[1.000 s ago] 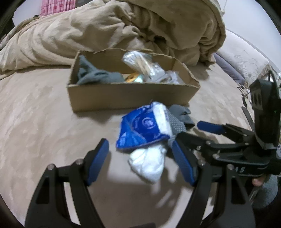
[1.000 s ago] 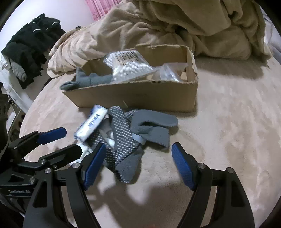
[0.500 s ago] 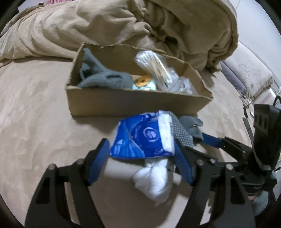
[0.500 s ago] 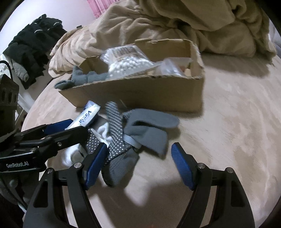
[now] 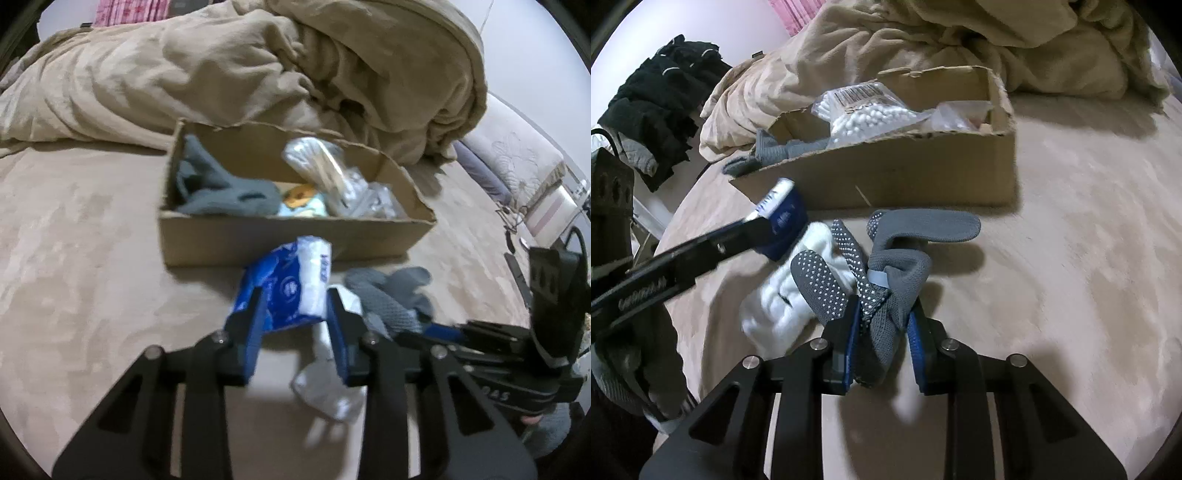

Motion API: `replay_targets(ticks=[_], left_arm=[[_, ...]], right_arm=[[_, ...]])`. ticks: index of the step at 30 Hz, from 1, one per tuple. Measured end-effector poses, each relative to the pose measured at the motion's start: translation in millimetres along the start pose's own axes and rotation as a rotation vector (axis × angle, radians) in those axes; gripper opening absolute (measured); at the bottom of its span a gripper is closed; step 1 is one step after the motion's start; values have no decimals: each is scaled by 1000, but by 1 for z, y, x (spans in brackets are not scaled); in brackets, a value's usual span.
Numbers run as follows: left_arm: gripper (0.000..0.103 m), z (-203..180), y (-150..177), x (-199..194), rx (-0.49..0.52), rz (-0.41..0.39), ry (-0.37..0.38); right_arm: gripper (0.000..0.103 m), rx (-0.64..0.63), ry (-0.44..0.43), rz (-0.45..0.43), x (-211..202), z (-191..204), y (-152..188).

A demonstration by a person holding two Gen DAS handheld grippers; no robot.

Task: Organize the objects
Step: 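Grasp the white Vinda tube with the left tool while the right tool grasps the dotted work gloves, then drop the tube into the box with the left tool while the right tool drops the work gloves in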

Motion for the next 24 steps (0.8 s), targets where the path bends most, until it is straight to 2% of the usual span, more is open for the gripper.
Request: replay_targets(ticks=[3, 5, 9, 15, 17, 20, 24], left_arm=[[32, 17, 3, 4, 1, 20, -104], [33, 31, 7, 11, -38, 49, -118], [33, 39, 6, 12, -47, 23, -109], [31, 26, -5, 7, 1, -51, -36], [21, 21, -8, 7, 14, -69, -8], [14, 12, -10, 4, 15, -72, 11], [12, 4, -8, -11, 25, -77, 7]], right_arm=[[26, 6, 8, -4, -6, -4, 4], [26, 13, 8, -4, -8, -5, 5], [26, 18, 8, -6, -12, -3, 7], [26, 13, -1, -24, -20, 4, 3], [26, 16, 0, -27, -23, 6, 2], [26, 15, 6, -42, -30, 9, 0], [26, 10, 12, -65, -42, 14, -3]])
Point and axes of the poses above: each gripper's, at about its wrist camera, not at the fingertips, and x roughly the way its jaws point, z to its left, y to its underside, the point moved 6 cm from there along x, roughly the way its jaws point, and after that the axes turned 2 degrees about z, right-handed, at the moved point
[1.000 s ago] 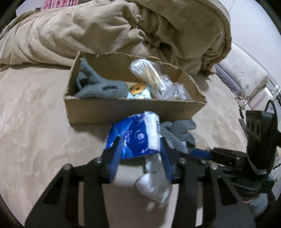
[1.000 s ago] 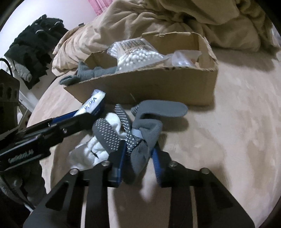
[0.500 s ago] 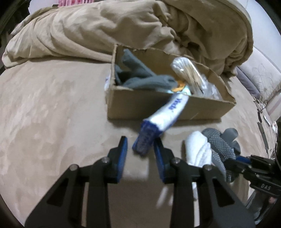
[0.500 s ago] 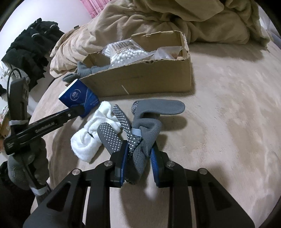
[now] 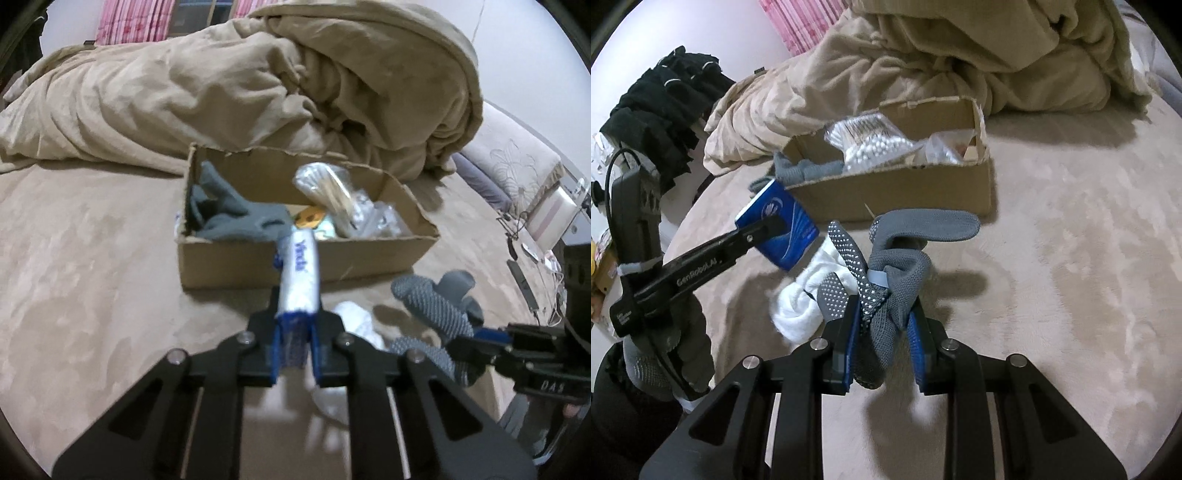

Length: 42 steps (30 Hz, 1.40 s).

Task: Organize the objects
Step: 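Drop the tube into the box with the left tool while the right tool drops the work gloves in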

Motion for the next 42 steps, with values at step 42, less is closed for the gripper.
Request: replay_targets(ticks=[42], left_arm=[[12, -2, -100, -32, -42, -64, 2]], right_arm=[[26, -90, 5, -169, -15, 12, -131]])
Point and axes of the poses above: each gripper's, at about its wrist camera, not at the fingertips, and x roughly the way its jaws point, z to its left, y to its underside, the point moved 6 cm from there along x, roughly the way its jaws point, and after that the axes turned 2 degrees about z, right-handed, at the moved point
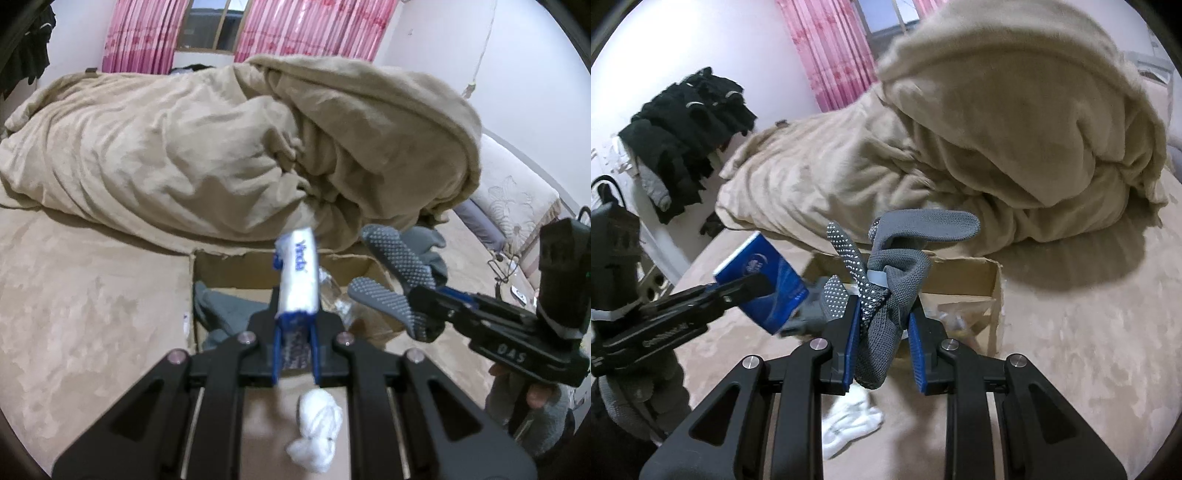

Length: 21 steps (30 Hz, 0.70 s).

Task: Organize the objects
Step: 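Drop the tube into the box with the left tool while the right tool drops the work gloves in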

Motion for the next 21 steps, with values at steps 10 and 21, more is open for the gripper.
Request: replay_targets(ticks=[10, 21], left_arm=[[12, 16, 3, 70, 17, 103, -32], [24, 41, 8, 108, -21, 157, -65]], right_arm=[[26, 61, 38, 113, 65, -31, 16], [26, 77, 57, 154, 91, -36, 23]])
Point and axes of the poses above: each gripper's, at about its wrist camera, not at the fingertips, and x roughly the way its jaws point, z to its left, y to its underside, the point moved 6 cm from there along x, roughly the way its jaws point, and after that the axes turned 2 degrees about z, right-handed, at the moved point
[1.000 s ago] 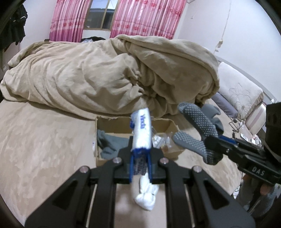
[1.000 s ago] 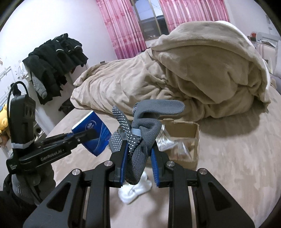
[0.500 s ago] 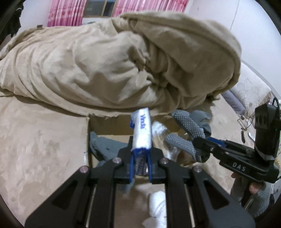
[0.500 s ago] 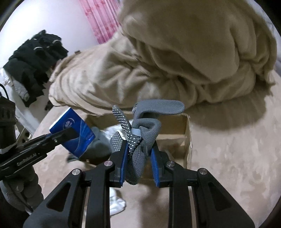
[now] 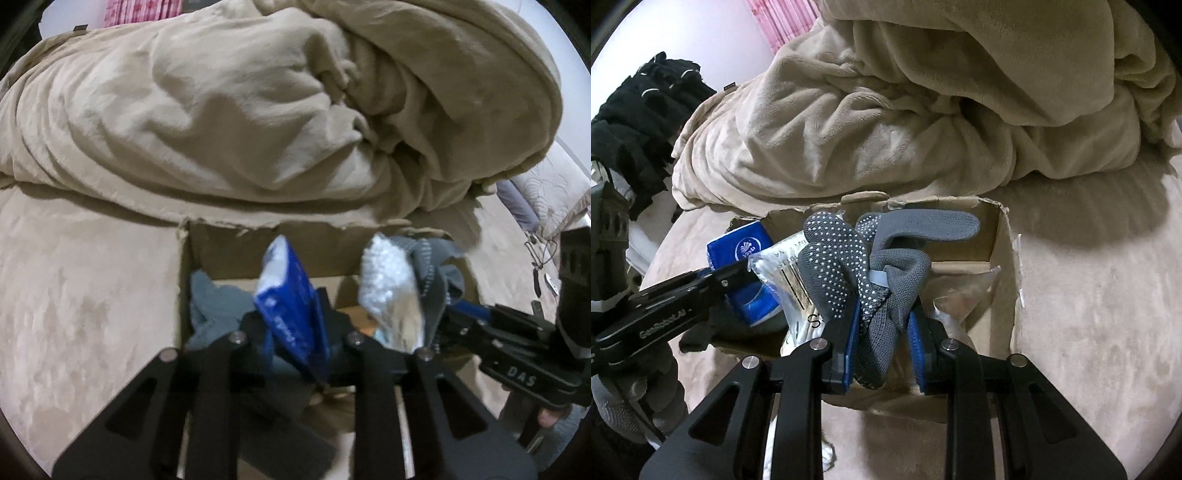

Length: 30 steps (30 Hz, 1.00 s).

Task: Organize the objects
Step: 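Drop the tube into the box with the left tool while the right tool drops the work gloves in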

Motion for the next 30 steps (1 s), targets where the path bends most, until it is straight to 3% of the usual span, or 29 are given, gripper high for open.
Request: replay_targets(ticks=[4, 6, 8, 9, 11, 20, 30], left_arm=[[34, 4, 0, -8, -12, -4, -1], [42, 2, 1, -16, -6, -13, 8], [61, 0, 2, -26, -3, -26, 10], [65, -1, 2, -35, -6, -42, 14], [69, -3, 2, -47, -7, -62, 17], [73, -18, 12, -108, 32, -106, 20], [77, -18, 48, -175, 11, -159, 10]], right_arm=[[32, 8, 5, -11, -8, 1, 0], [44, 14, 1, -21, -12, 3, 0], [58, 17, 3, -35, -19, 5, 0], [69, 16, 4, -44, -23, 6, 0], [77, 12, 4, -60, -31, 9, 1], [77, 1, 7, -97, -70, 22, 13], [78, -19, 8, -150, -120, 46, 38]])
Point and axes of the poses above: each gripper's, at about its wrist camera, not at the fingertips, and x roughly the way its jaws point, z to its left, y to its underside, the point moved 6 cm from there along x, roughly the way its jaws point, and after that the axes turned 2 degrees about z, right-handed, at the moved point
